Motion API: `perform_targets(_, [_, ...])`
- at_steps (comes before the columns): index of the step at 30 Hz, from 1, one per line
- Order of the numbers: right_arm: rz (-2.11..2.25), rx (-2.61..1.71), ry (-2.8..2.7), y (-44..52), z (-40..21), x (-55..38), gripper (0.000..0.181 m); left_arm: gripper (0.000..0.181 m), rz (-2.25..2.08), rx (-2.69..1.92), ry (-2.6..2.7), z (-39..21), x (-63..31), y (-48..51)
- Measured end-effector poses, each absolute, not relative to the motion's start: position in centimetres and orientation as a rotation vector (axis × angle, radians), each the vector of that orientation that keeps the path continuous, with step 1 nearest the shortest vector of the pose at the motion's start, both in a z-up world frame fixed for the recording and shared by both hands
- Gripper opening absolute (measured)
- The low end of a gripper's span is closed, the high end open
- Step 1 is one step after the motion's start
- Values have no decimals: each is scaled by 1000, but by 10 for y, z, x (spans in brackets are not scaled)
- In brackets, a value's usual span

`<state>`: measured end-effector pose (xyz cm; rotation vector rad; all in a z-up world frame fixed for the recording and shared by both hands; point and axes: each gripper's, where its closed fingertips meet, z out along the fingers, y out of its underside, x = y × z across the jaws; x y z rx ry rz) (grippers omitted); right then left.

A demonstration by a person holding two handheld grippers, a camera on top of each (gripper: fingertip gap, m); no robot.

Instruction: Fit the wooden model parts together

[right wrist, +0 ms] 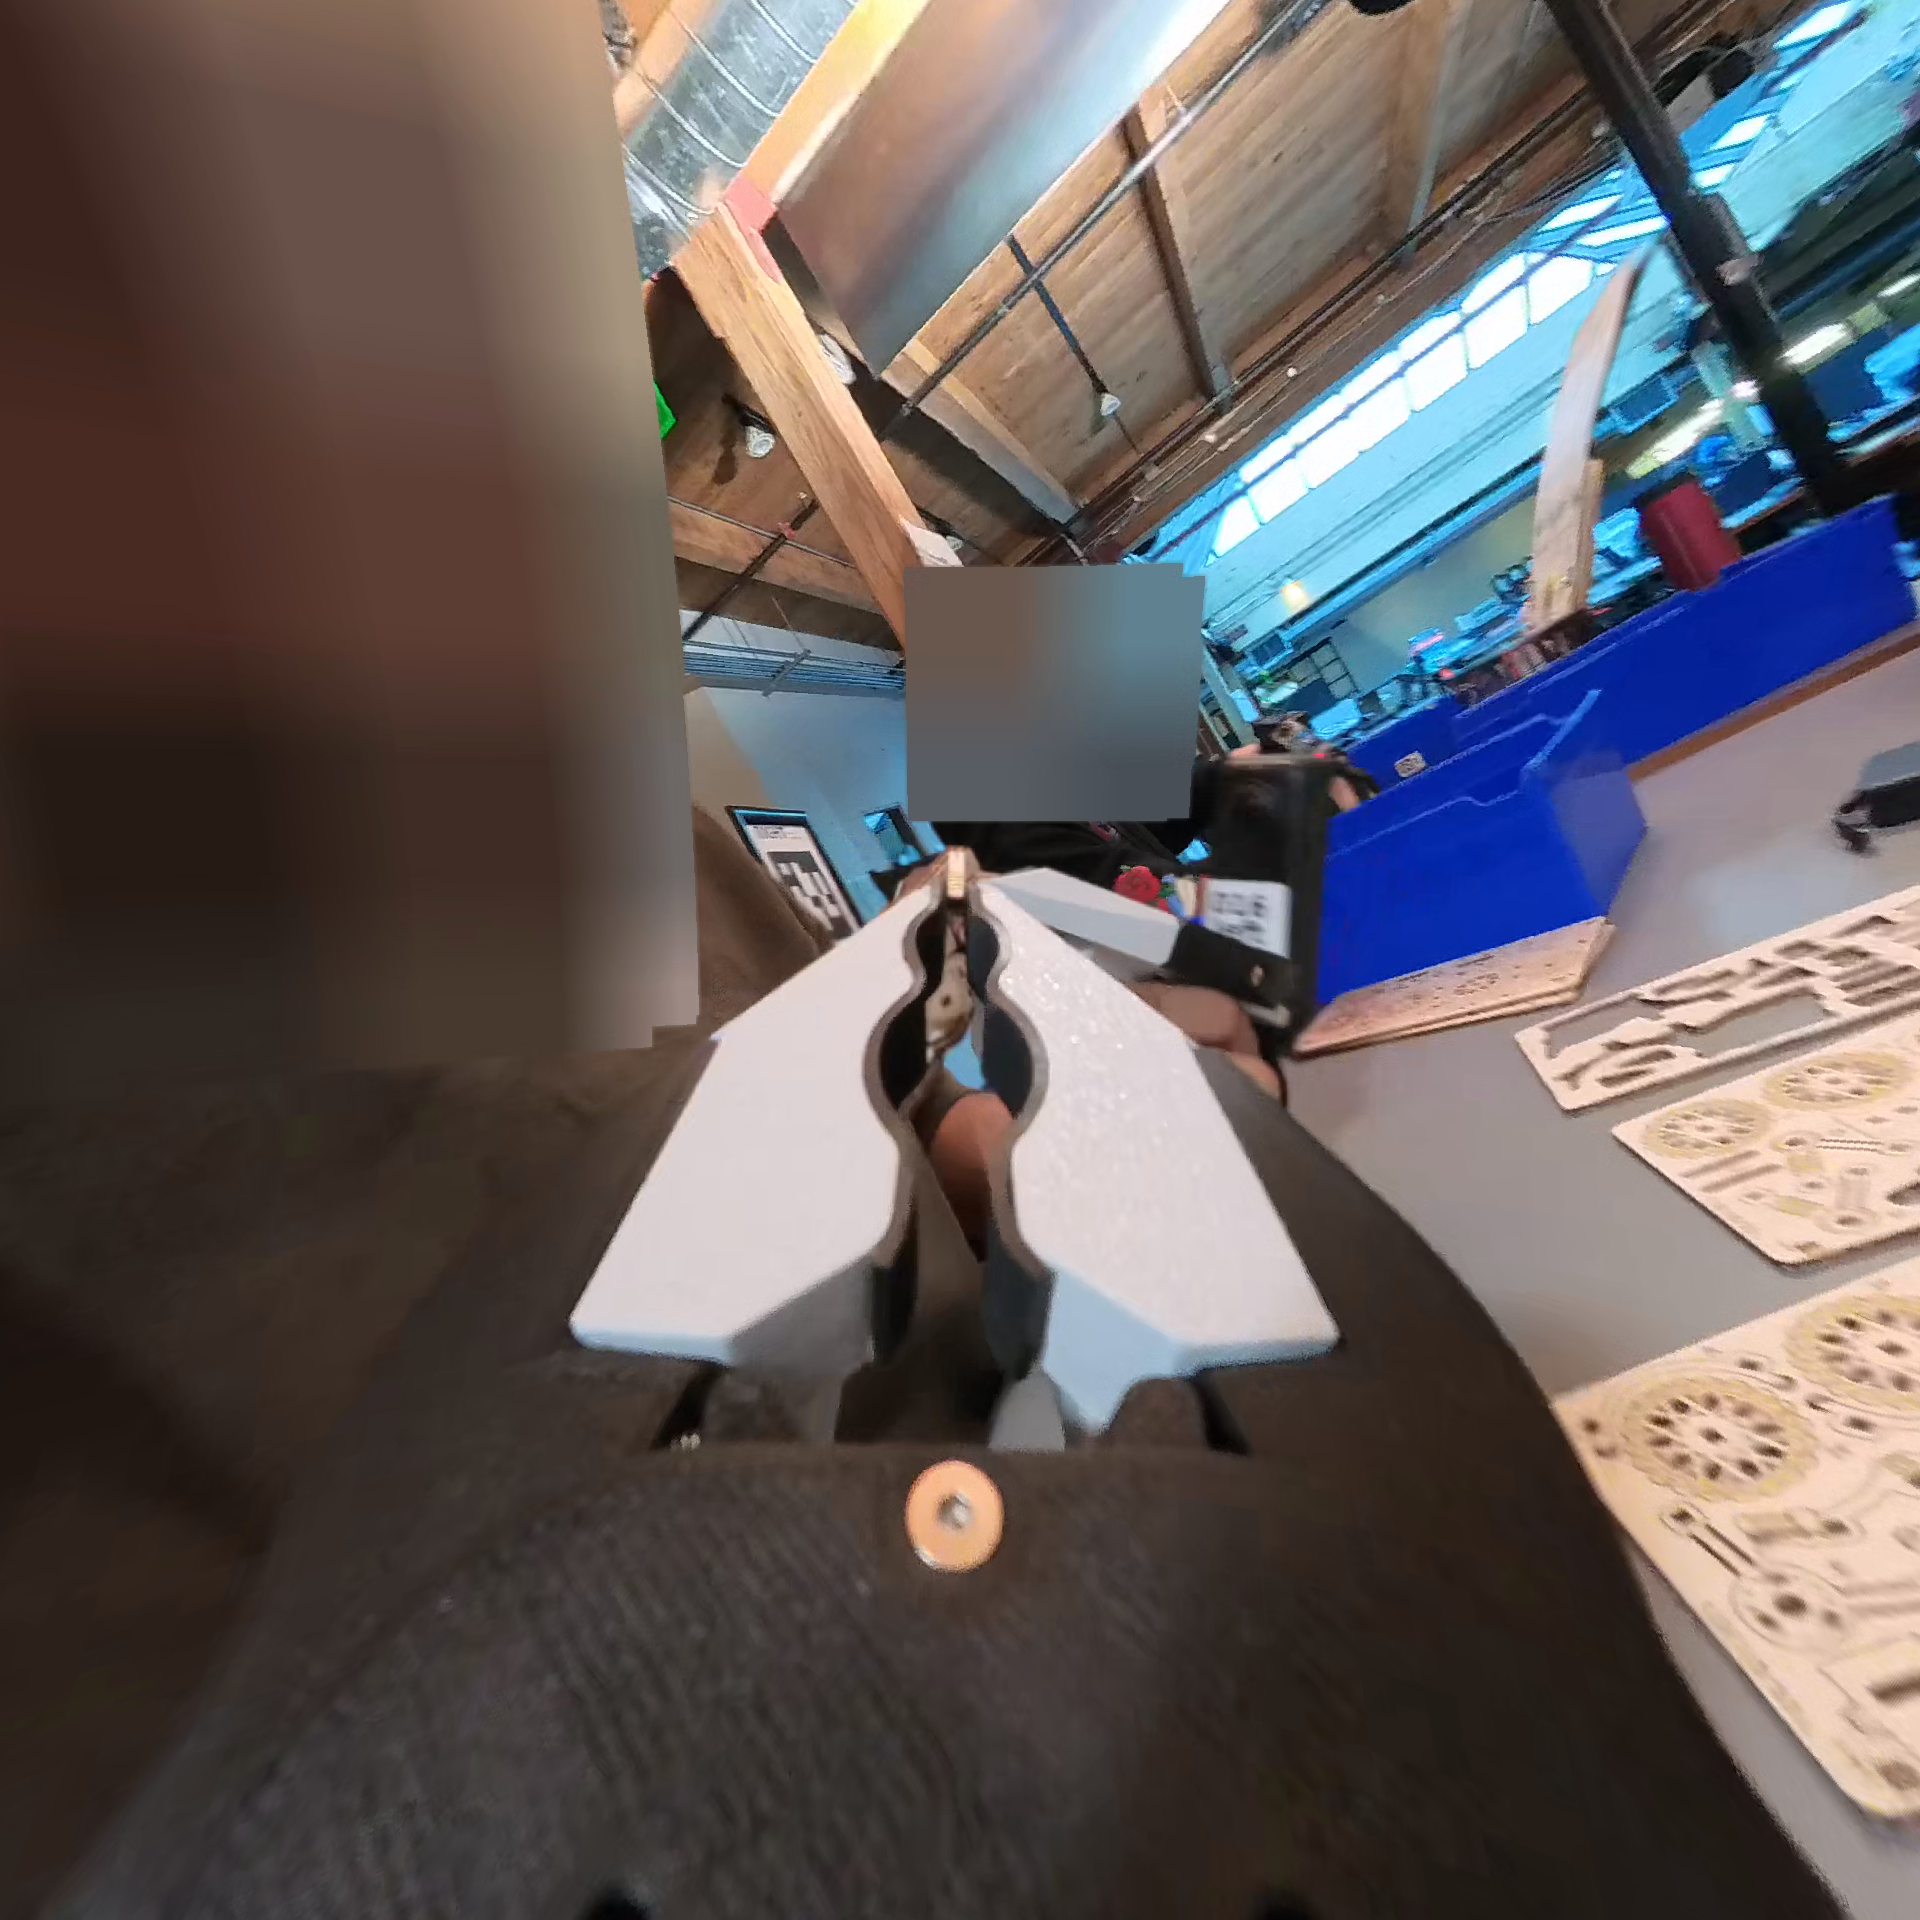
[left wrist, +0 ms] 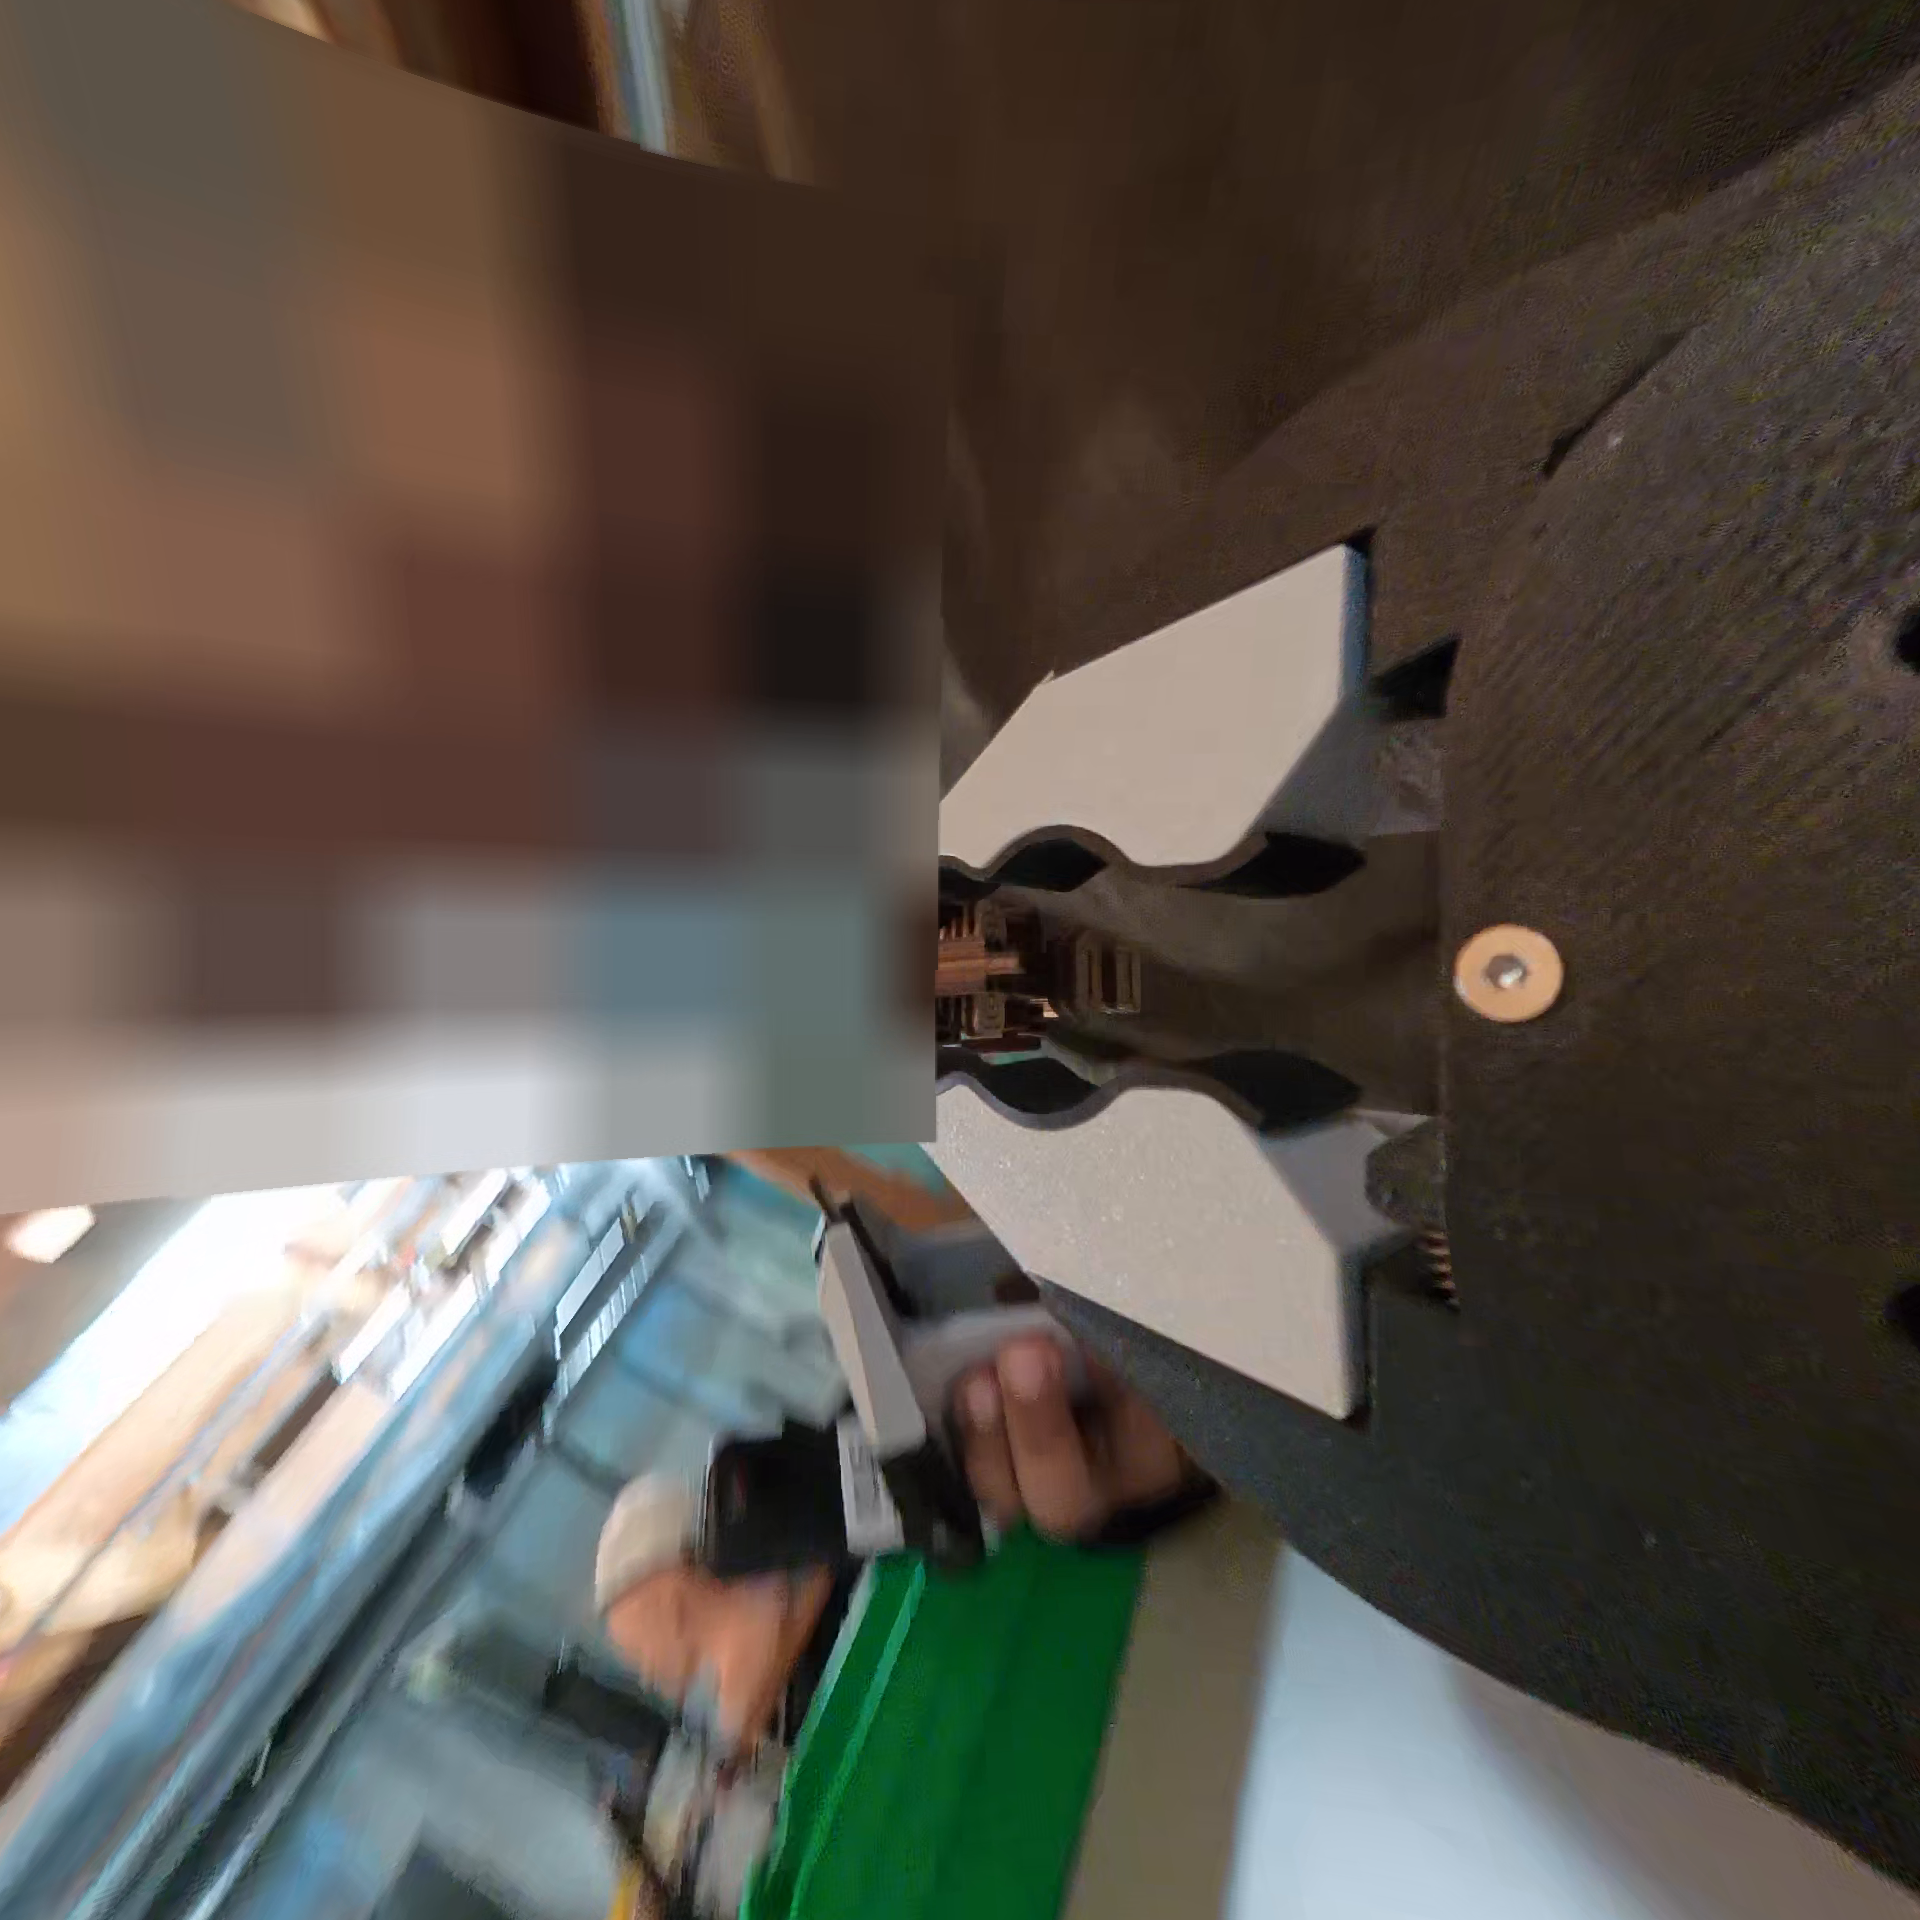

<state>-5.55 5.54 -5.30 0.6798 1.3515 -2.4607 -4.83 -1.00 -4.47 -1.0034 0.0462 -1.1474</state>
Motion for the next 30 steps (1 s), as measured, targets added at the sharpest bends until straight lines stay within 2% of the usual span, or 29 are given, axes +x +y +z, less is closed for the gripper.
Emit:
perform_targets(1, [-2455, 725, 1379, 59, -54, -59, 0, 26, -1017, -1080, 46, -49, -50, -5])
perform_targets(6, [-2244, 956, 1734, 64, -70, -59, 0, 25, -42, -1498, 206, -80, -70, 16])
perform_targets(9, [-2012, 1103, 2020, 62, -89, -59, 0, 26, 476, -1577, 422, -94, -78, 20])
perform_targets(16, [-1856, 1269, 2214, 51, -94, -69, 1, 26, 932, -1637, 731, -130, -91, 28])
perform_targets(21, [-1681, 1344, 2519, 49, -118, -79, 1, 27, 1505, -1604, 1139, -159, -113, 21])
perform_targets(30, [-1286, 1019, 3242, 36, -130, -98, 0, 26, 1641, -1522, 1319, -168, -110, 23])
